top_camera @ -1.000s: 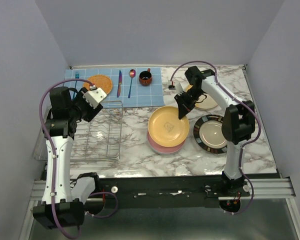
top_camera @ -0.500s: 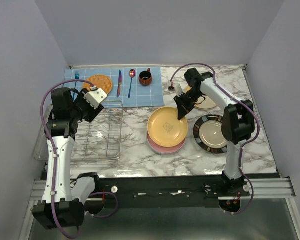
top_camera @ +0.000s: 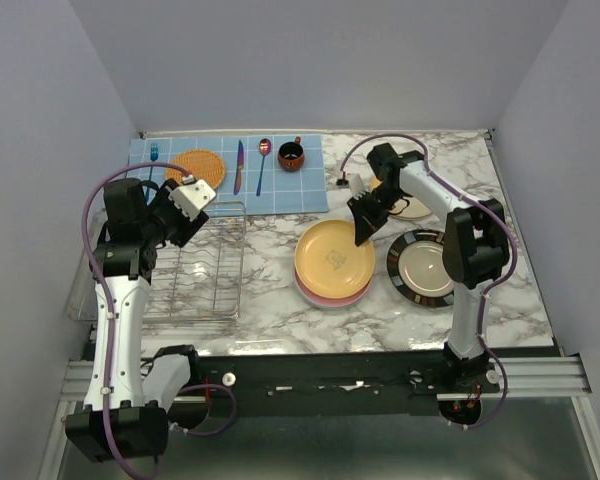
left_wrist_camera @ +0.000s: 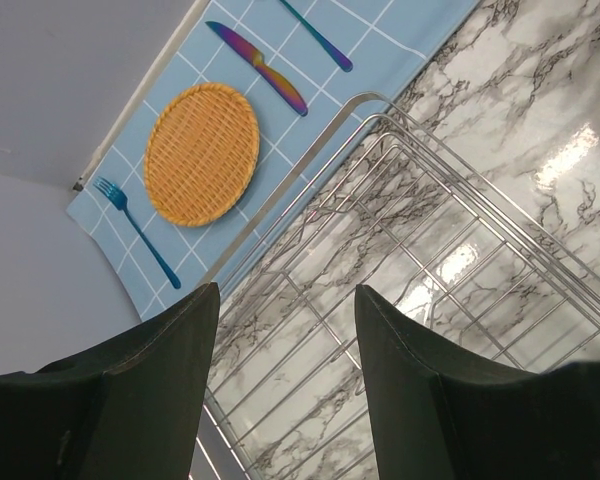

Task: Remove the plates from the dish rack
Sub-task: Place the plate at the center of the board.

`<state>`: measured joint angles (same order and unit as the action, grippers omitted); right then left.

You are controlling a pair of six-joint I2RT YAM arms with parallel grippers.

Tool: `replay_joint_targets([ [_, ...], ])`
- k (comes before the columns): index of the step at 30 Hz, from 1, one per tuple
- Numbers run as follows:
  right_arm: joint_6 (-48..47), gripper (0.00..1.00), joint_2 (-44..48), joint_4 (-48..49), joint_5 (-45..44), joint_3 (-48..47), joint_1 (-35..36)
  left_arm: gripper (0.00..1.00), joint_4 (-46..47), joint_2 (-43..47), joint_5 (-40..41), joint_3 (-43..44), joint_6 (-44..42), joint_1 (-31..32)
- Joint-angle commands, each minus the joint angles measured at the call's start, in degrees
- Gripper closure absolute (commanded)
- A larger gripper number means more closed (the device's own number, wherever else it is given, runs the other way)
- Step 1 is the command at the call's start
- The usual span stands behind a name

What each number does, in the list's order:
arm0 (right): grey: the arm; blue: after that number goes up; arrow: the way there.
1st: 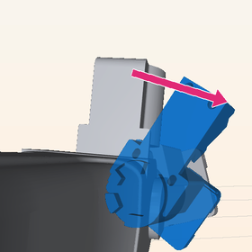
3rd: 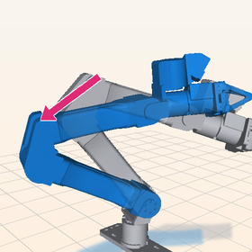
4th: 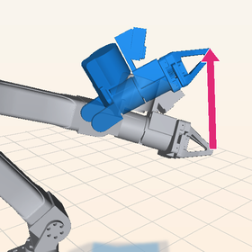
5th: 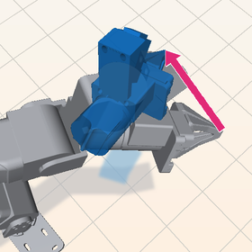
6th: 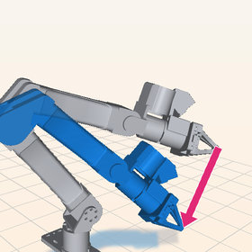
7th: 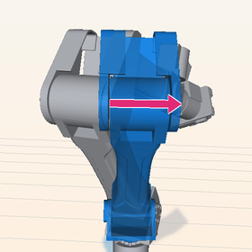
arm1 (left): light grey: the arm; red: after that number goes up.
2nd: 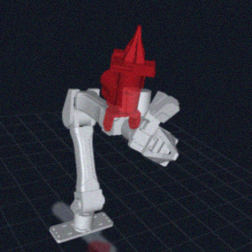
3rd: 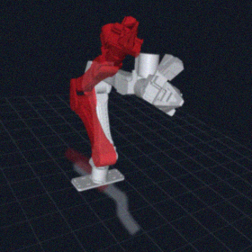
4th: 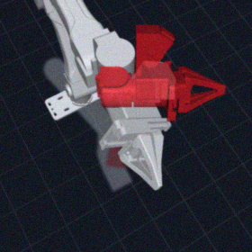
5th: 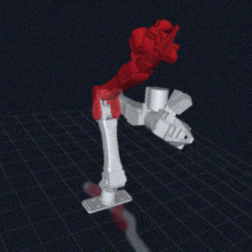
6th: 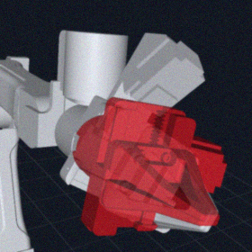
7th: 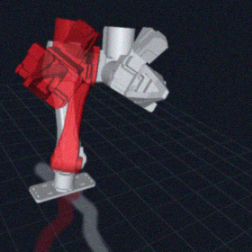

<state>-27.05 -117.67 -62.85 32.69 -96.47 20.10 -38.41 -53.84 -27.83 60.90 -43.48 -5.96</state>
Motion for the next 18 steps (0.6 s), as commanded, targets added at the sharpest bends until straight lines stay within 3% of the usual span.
replay_joint_targets([
  [1,1.12,0.99,-0.46,1.41,1.15,1.10,1.43,0.35,0.80,0.93,-0.82,-1.14,-0.37,0.16],
  [18,1.21,0.98,0.07,2.12,-2.19,2.60,2.93,0.34,0.80,1.46,-0.55,-1.93,-1.25,0.33],
])
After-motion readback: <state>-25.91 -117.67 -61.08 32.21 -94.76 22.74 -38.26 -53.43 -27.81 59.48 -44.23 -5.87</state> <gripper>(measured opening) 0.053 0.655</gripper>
